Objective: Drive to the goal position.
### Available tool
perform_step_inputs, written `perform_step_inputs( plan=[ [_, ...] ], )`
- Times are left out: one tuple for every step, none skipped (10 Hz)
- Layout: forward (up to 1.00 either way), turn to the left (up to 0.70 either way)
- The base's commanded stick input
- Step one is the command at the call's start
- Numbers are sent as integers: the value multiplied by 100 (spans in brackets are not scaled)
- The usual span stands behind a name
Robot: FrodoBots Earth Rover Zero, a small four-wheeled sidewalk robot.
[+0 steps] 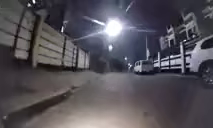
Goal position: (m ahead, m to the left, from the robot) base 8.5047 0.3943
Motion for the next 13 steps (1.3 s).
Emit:
perform_step_inputs(
  plan=[
    [95,-18],
    [95,0],
    [95,0],
    [97,0],
    [95,0],
    [32,0],
    [0,0],
    [0,0],
    [0,0],
    [0,0],
    [0,0],
    [0,0],
    [0,0]
  ],
)
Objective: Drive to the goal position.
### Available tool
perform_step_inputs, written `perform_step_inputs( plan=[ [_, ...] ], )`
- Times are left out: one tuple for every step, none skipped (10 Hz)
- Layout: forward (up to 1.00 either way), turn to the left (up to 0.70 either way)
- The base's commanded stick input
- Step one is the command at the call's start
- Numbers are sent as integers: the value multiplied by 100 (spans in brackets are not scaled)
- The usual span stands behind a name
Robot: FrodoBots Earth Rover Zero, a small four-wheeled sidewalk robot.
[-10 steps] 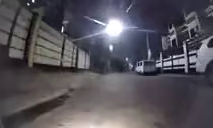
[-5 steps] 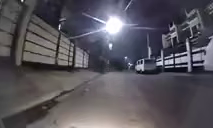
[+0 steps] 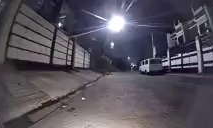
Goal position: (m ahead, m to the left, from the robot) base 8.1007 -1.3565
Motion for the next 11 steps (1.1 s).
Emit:
perform_step_inputs(
  plan=[
    [0,0],
    [0,0],
    [10,0],
    [73,0],
    [100,0],
    [100,0],
    [100,0],
    [100,0],
    [100,0],
    [100,0],
    [100,0]
  ],
)
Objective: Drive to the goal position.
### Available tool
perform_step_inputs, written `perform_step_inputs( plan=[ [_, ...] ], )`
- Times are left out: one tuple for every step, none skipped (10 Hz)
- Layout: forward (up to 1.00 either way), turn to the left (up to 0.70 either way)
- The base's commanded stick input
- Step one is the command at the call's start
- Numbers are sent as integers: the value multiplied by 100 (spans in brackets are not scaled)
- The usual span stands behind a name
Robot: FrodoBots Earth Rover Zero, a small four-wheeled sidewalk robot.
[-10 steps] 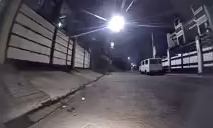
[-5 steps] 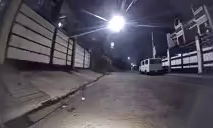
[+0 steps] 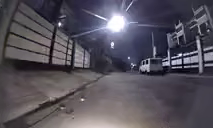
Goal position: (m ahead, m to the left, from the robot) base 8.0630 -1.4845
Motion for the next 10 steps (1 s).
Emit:
perform_step_inputs(
  plan=[
    [99,0],
    [96,-20],
    [95,-38],
    [95,-38],
    [95,-37],
    [95,-27],
    [95,-15],
    [95,0],
    [95,0],
    [95,0]
  ],
)
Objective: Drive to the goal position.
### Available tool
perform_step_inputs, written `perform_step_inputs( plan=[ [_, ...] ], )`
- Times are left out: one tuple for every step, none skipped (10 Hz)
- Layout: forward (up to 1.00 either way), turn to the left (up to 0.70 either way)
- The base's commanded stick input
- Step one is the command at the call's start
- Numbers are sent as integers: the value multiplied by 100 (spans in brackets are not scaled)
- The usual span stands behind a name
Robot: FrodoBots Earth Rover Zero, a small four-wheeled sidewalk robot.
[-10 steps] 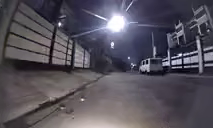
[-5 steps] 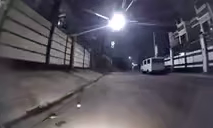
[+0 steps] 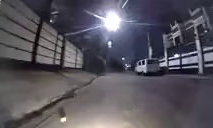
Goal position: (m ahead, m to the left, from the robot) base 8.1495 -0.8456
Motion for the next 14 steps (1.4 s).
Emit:
perform_step_inputs(
  plan=[
    [95,0],
    [96,0],
    [96,0],
    [97,0],
    [97,0],
    [98,0],
    [98,0],
    [98,0],
    [98,0],
    [98,0],
    [99,0],
    [99,-1],
    [99,-8],
    [99,-12]
  ],
)
